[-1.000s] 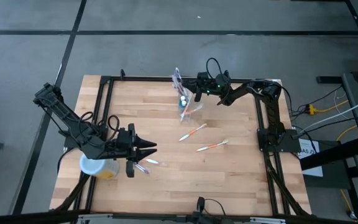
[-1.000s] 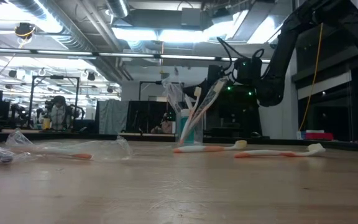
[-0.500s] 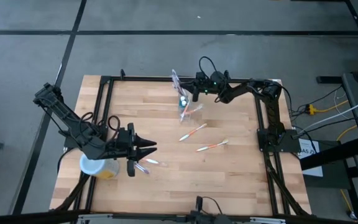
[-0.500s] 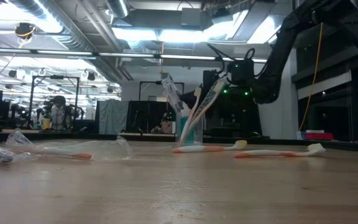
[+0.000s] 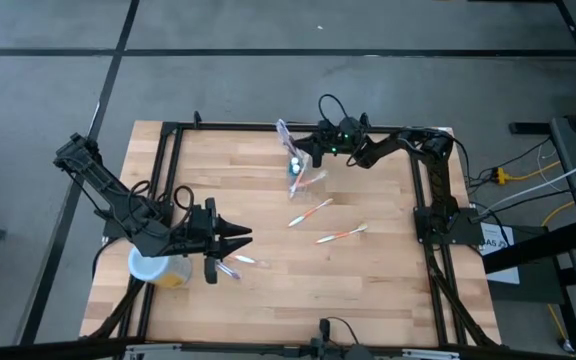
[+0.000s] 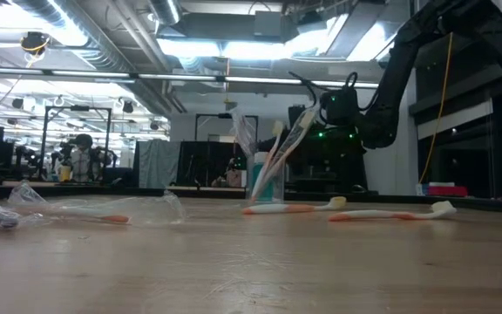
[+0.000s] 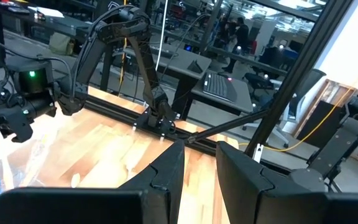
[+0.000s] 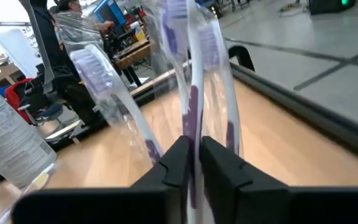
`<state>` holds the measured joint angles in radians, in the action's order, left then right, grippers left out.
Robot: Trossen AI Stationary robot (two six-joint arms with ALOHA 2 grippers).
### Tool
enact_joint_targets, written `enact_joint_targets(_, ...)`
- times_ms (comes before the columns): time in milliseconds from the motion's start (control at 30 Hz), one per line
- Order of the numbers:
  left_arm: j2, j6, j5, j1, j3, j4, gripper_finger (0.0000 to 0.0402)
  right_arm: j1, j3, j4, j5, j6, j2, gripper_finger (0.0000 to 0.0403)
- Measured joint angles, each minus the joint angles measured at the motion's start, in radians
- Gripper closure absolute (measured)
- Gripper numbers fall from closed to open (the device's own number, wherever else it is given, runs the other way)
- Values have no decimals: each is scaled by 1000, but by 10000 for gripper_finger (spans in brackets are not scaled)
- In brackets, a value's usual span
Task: Pick & Place toothbrushing station
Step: Put the purple toothbrush into the transparent organizer, then put the orange toothbrush into the transparent organizer
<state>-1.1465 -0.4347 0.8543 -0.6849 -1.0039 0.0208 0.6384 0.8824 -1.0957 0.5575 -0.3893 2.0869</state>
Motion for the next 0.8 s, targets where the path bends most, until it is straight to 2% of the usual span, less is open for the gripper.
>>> enact_joint_targets(133,0,0,0,0,0,6,313,2,-18,-4,-16,-22,0,319)
enact_joint_targets(233,0,0,0,0,0,6,313,3,-27,-26,2,-45,0,296)
enact_joint_targets(567,0,-1,0,0,0,-17,313,7,-44,-30,52,-87,-115,294)
enact_joint_targets(667,0,-69,9,-1,0,-139,313,7,-44,-33,112,-126,-180,294)
enact_joint_targets(800,2,-282,25,-12,0,-406,313,6,-60,-33,192,-199,-281,294)
